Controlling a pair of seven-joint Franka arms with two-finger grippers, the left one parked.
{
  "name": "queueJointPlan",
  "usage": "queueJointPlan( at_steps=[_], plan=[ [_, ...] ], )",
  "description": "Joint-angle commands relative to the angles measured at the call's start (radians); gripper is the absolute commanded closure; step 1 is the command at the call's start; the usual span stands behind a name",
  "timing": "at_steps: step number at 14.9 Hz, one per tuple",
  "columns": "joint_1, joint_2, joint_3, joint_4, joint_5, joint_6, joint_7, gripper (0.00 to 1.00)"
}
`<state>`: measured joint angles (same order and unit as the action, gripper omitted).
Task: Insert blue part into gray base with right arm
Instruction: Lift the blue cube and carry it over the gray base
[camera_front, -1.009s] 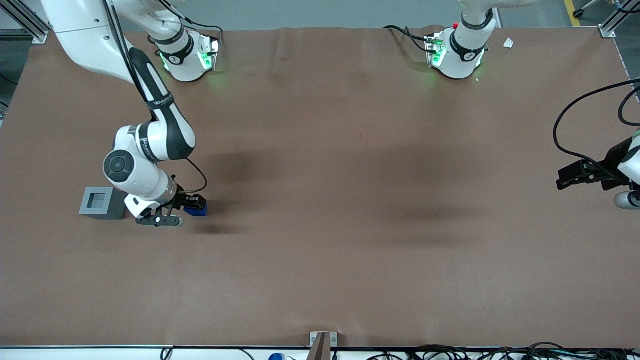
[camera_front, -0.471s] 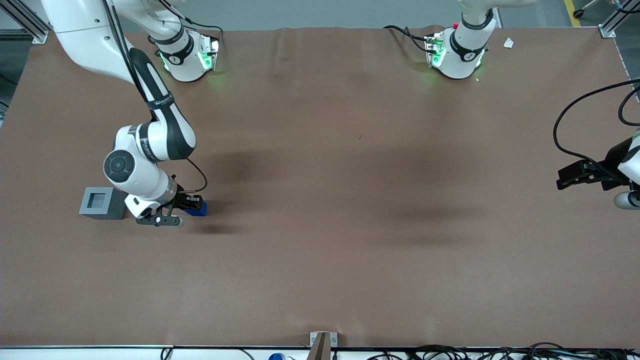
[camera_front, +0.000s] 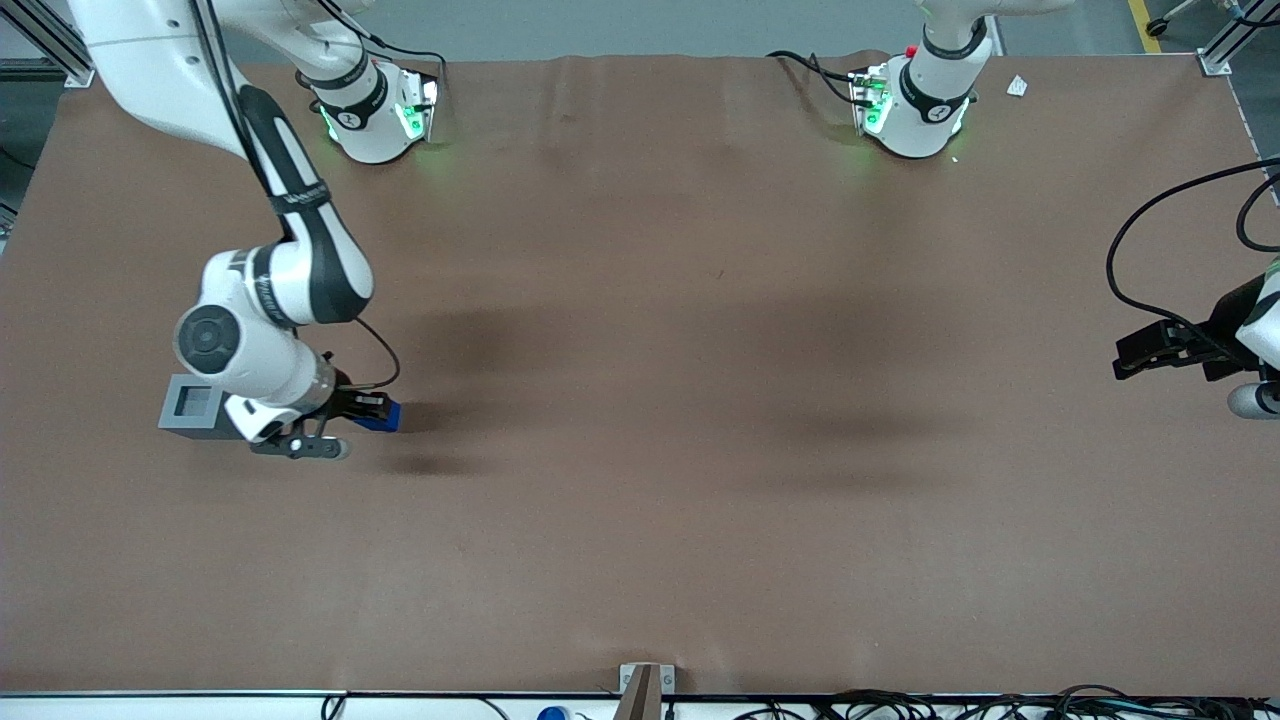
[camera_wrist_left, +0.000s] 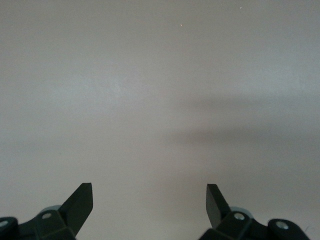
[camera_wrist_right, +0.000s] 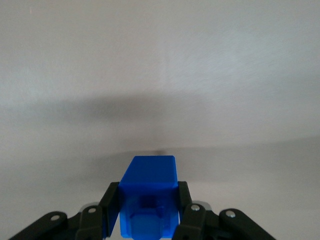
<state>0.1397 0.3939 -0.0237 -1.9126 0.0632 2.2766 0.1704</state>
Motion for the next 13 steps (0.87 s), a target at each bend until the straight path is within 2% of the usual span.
queueJointPlan(
  at_steps=[1, 7, 13],
  plan=[
    [-0.087, -0.072, 0.011, 0.026, 0.010, -0.090, -0.015, 0.74],
    [-0.239, -0.116, 0.011, 0.072, 0.009, -0.186, -0.152, 0.77],
    [-0.359, -0.110, 0.011, 0.078, 0.012, -0.195, -0.350, 0.77]
  ],
)
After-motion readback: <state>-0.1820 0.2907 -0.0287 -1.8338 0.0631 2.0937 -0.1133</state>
